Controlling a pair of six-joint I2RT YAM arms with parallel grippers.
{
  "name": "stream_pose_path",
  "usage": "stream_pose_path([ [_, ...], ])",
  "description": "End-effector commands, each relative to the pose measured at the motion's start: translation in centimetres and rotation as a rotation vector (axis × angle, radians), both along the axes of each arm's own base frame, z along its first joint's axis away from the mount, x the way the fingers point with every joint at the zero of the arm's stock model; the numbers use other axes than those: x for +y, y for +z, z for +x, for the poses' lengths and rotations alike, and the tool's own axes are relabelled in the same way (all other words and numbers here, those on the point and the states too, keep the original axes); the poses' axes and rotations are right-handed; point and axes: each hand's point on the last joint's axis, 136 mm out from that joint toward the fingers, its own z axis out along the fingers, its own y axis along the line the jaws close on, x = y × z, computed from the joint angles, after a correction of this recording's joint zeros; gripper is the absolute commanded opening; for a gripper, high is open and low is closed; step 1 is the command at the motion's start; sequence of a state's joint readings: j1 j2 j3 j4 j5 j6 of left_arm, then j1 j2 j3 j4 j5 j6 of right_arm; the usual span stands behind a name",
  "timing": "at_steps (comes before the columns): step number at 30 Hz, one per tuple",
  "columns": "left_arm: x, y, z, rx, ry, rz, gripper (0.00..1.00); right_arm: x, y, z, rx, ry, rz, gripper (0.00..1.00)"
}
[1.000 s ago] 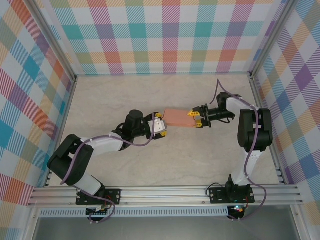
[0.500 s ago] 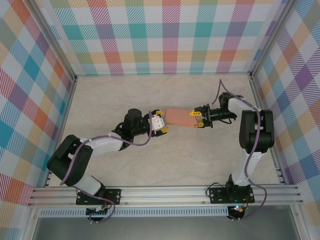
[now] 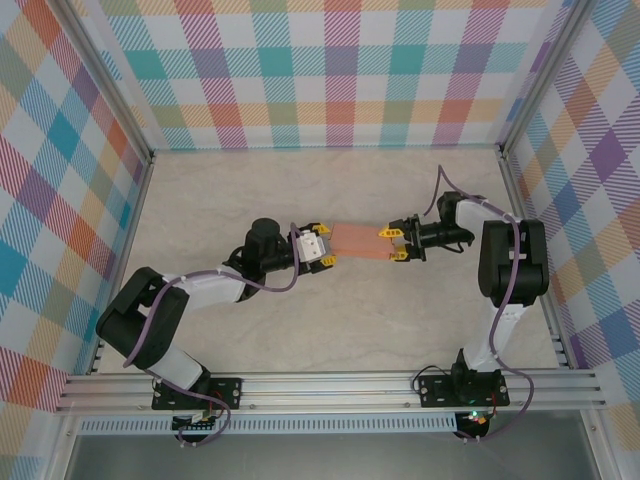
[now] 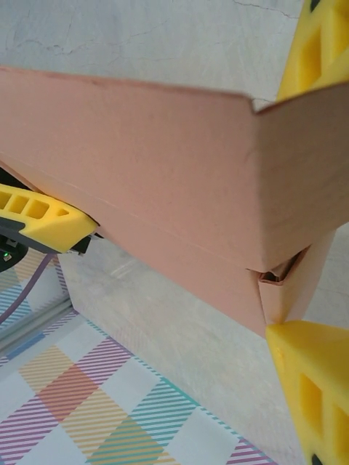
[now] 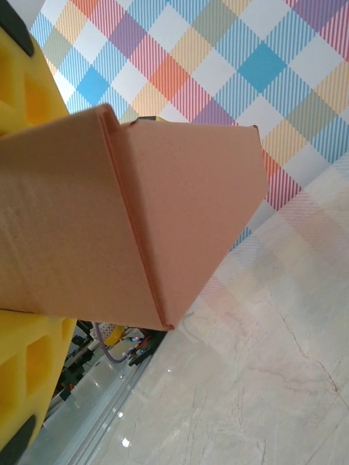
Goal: Fold the paper box
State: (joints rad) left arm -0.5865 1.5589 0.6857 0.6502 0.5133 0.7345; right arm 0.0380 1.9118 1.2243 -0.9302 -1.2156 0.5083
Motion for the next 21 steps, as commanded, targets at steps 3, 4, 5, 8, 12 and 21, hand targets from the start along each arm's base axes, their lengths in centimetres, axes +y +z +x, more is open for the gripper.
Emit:
stream_pose_path([
  [3,-1.8,1.7,-1.2,-0.019,-0.107,-0.043,0.57,0.7,0.6,-0.5,-0.014,0.022,0.014,0.32],
  [4,-1.9,1.7,-1.4,-0.017,-0.112,-0.044,0.56,0.8,0.5,-0.4,-0.011,0.023,0.015,0.32],
  [5,-1.8,1.5,-1.5,-0.013,-0.115,-0.043,0.56,0.9,0.5,-0.4,-0.01,0.027,0.015,0.32],
  [8,-1.9,1.3,-1.8,-0.005,-0.124,-0.042,0.56,1.1,0.7,-0.1,-0.008,0.038,0.016,0.32],
  [12,-1.4,0.7,-0.9,0.011,-0.061,-0.036,0.77,1.1,0.7,0.0,-0.007,0.047,-0.006,0.31],
  [21,-1.9,0.8,0.0,0.067,-0.103,-0.131,0.76,1.0,-0.5,-0.7,0.046,0.056,-0.022,0.31],
])
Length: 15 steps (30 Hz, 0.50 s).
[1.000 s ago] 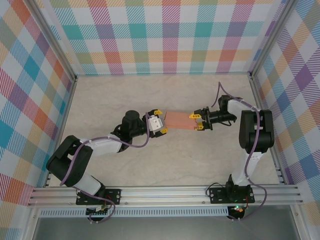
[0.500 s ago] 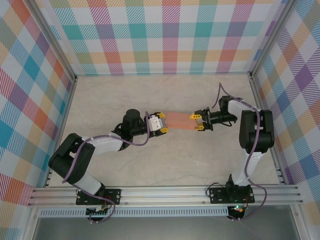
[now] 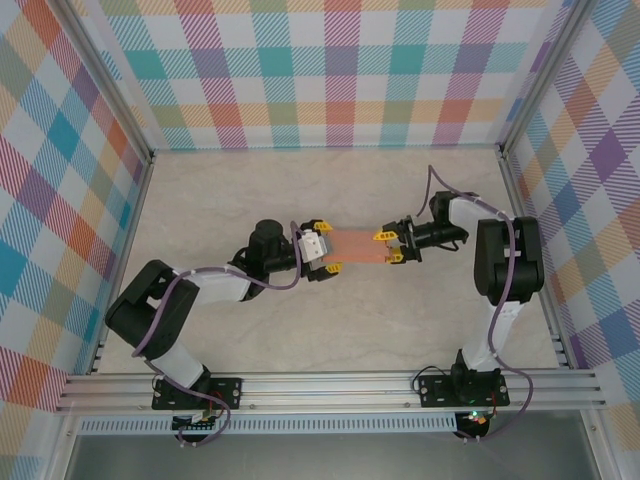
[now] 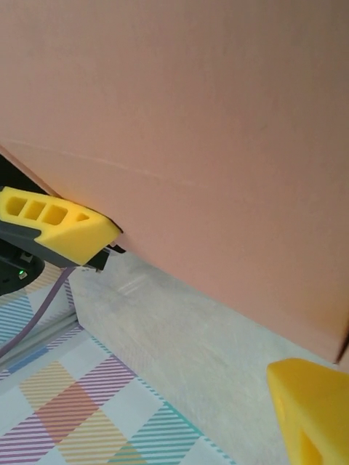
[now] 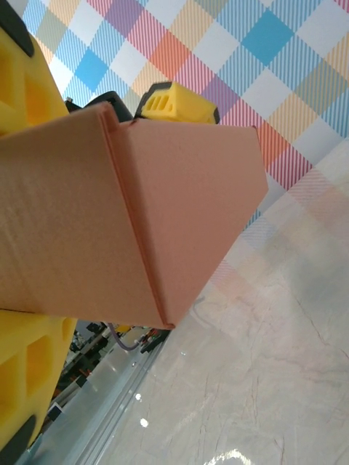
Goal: Fold the paper box
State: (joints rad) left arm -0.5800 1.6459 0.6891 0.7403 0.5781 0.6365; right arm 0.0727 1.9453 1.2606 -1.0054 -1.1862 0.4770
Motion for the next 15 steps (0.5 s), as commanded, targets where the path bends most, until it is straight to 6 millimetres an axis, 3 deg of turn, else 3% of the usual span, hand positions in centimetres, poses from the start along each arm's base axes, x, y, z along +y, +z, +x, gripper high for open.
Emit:
stream_pose_path([
  [1,-1.3,2.1,-0.2,-0.021,-0.085,-0.073,0.67,0.1,0.2,0.2,0.002,0.007,0.009,0.31],
  [5,-1.5,1.4,-0.7,-0.008,-0.106,-0.068,0.63,0.1,0.4,0.7,-0.002,0.004,-0.006,0.33],
  [15,-0.5,-1.8,-0.9,0.141,-0.064,0.001,0.58,-1.0,-0.4,2.2,-0.068,-0.031,-0.151,0.59],
])
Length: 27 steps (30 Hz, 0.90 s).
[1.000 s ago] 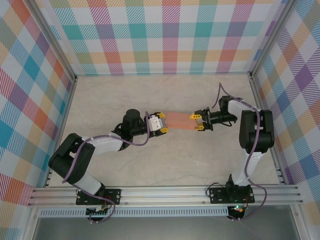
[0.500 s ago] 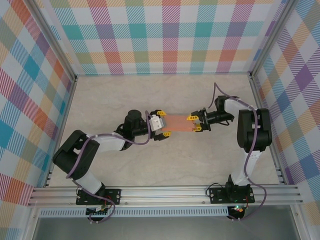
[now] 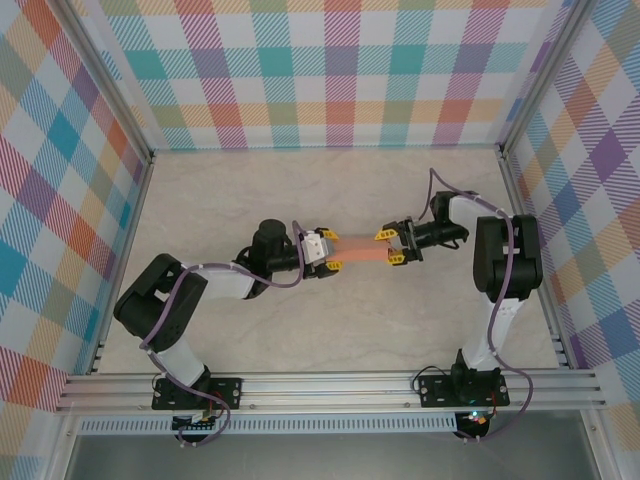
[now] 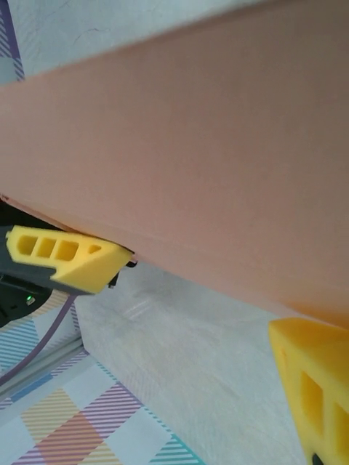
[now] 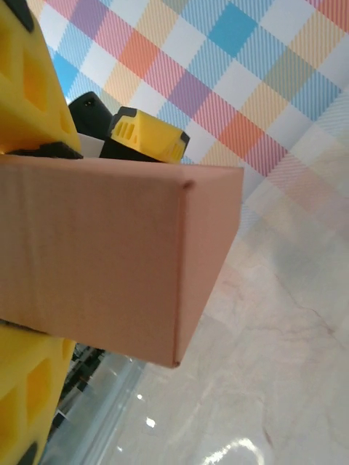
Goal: Fold the paper box
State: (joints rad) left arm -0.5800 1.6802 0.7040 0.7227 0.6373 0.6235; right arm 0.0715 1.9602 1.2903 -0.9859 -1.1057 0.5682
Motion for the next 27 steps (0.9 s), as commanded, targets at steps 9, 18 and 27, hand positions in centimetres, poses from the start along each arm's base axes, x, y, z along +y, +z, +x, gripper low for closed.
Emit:
stream_pose_path([
  [9,1.2,-4.8,0.5,0.278,0.06,0.095,0.58,-3.5,1.0,3.3,-0.243,-0.086,-0.179,0.64],
  [18,1.3,-5.0,1.5,0.292,0.067,0.108,0.58,-3.9,-0.5,2.7,-0.222,-0.067,-0.213,0.67],
  [27,1.7,-4.2,2.9,0.384,0.037,0.099,0.57,-8.1,2.1,5.2,-0.497,-0.108,-0.473,0.69],
])
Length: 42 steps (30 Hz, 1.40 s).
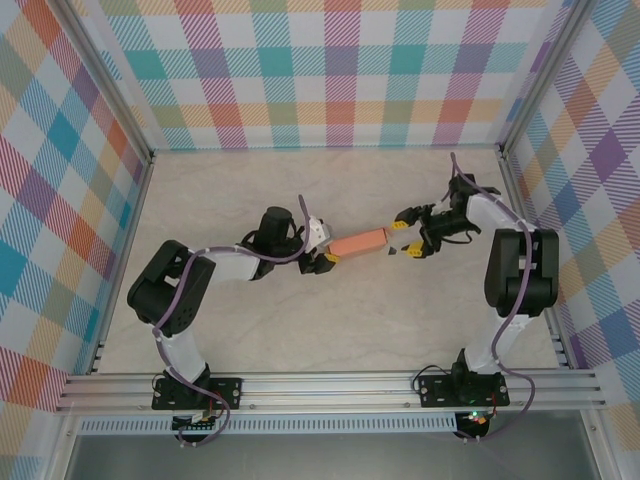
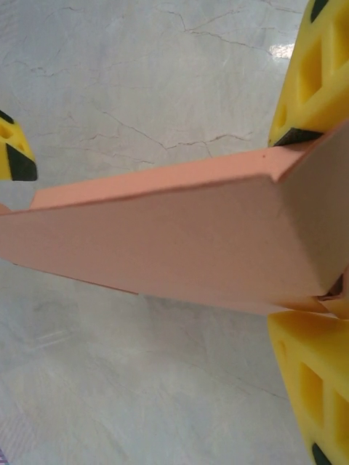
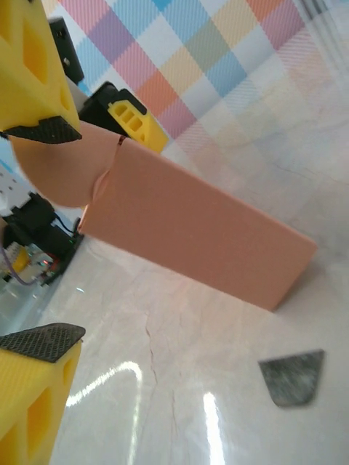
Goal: Fold the paper box
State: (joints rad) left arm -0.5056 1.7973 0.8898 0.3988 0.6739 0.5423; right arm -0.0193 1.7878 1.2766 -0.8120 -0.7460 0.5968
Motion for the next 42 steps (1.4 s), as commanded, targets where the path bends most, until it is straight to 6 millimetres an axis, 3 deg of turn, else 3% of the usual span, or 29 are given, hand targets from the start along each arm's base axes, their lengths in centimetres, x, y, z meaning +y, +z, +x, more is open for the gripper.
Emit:
stream_pose_path([
  [1,0.6,-0.3,-0.4,0.107,-0.033,-0.009,0.57,-2.2,2.7,1.7,-0.221,0.016,-0.155,0.69],
  [7,1.0,-0.5,-0.9,0.223,-0.089,-0.017,0.58,-0.6,5.6,1.9,-0.425,0.186,-0.209,0.61],
  [10,1.0,-0.5,-0.7,0.23,-0.097,-0.014,0.59,-0.2,6.0,1.9,-0.522,0.279,-0.313,0.48],
  [15,1.0,-0.7,-0.1,0.237,-0.089,-0.001,0.57,1.3,5.3,1.8,-0.655,0.452,-0.407,0.46],
  [20,0.9,-0.9,0.1,0.23,-0.087,0.005,0.57,2.1,4.6,3.3,-0.744,0.521,-0.474,0.46],
  [27,0.9,-0.8,0.0,0.228,-0.094,0.005,0.58,4.3,5.4,4.4,-1.077,0.74,-0.542,0.46],
  [31,0.9,-0.9,0.0,0.227,-0.096,0.004,0.58,5.3,4.8,3.9,-1.059,0.793,-0.472,0.45],
  [42,0.9,-1.0,0.0,0.232,-0.109,0.017,0.57,5.4,2.6,4.5,-1.034,0.845,-0.485,0.41],
])
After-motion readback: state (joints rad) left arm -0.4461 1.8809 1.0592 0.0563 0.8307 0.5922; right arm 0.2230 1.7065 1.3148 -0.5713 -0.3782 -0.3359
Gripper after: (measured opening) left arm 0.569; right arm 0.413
